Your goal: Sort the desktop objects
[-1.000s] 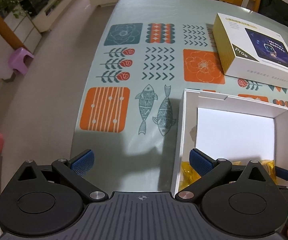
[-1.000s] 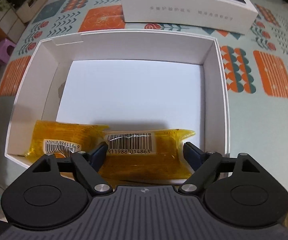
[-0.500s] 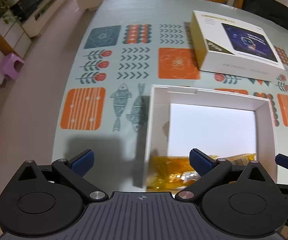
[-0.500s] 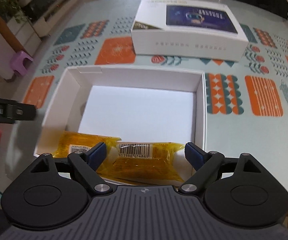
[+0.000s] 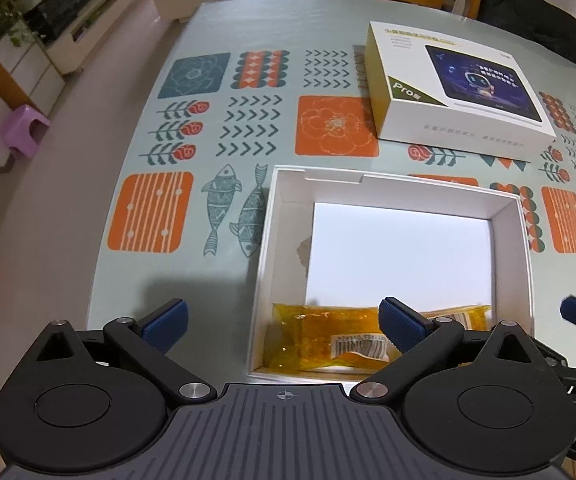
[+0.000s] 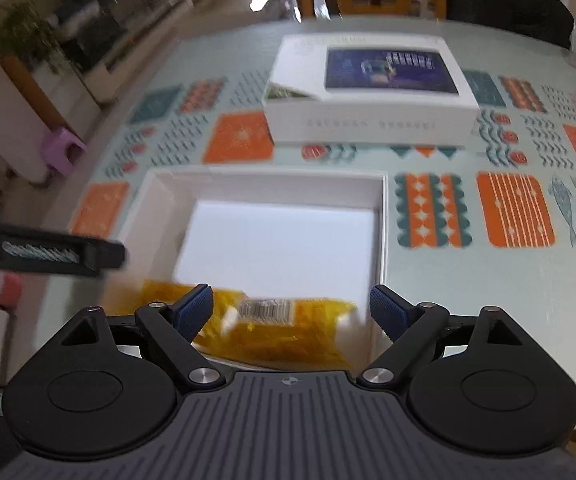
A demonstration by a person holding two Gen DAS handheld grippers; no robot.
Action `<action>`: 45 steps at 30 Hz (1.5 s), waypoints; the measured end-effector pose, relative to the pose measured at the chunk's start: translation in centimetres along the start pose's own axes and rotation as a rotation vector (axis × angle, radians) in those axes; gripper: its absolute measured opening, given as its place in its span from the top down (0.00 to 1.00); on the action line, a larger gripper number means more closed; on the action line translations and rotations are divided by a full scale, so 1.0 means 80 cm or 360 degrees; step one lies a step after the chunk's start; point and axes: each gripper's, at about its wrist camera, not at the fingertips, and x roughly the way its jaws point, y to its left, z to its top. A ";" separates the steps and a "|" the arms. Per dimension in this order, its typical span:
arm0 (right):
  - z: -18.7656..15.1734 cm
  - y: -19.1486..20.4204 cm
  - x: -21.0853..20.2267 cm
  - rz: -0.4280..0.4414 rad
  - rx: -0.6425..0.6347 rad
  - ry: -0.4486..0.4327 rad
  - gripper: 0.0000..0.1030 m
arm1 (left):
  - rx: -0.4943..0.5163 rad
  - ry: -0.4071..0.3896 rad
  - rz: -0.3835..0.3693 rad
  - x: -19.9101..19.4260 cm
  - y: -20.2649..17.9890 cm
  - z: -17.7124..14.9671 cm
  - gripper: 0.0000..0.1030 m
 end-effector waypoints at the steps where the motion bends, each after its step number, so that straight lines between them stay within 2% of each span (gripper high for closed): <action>1: 0.000 -0.002 0.000 0.0041 0.0018 0.0008 0.00 | 0.0003 0.0001 0.0000 -0.001 -0.002 -0.001 0.00; 6: -0.003 -0.010 -0.003 0.0217 0.0098 0.0041 0.00 | -0.0014 0.0020 -0.0003 -0.003 -0.007 -0.007 0.00; 10: -0.010 -0.003 -0.012 0.0121 0.0047 -0.0020 0.00 | -0.0016 0.0039 0.0006 -0.003 -0.009 -0.007 0.00; 21: -0.015 -0.016 -0.032 0.0144 0.0132 -0.0134 0.00 | 0.0036 0.0043 0.0013 -0.005 -0.017 -0.012 0.00; 24: -0.017 -0.016 -0.027 0.0123 0.0176 -0.0087 0.00 | 0.0045 0.0047 0.0001 -0.002 -0.018 -0.011 0.00; 27: -0.017 -0.020 -0.035 0.0240 0.0270 -0.0084 0.00 | 0.0054 0.0052 -0.0011 0.000 -0.019 -0.009 0.00; 31: -0.013 -0.010 -0.039 0.0142 0.0235 -0.0129 0.00 | 0.0067 0.0058 -0.0027 0.004 -0.020 -0.007 0.00; 45: 0.007 0.015 -0.022 0.0042 0.0239 -0.0079 0.00 | 0.0002 0.0121 -0.0066 0.029 0.019 0.023 0.00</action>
